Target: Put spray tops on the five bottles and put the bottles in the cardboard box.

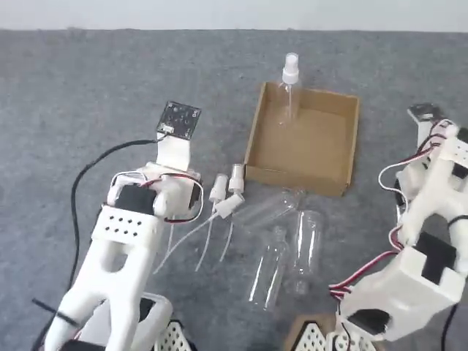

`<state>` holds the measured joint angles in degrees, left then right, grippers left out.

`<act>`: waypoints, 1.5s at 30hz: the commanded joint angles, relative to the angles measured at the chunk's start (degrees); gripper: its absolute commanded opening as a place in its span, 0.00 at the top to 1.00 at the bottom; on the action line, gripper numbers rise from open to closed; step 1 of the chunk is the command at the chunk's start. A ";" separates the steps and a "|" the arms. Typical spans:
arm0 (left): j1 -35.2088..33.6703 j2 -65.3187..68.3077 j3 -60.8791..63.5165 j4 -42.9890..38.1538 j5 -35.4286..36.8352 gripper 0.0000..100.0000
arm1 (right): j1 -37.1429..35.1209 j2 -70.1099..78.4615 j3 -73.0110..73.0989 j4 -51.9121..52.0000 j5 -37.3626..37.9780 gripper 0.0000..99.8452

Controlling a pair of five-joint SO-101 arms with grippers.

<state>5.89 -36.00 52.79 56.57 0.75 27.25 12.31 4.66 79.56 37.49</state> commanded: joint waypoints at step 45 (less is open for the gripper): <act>-1.41 -18.81 -13.41 6.15 -0.09 0.99 | -31.25 -48.40 14.33 -5.49 -21.01 0.99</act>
<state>5.89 -45.23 45.67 59.91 0.75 4.92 -29.10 18.46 75.60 20.79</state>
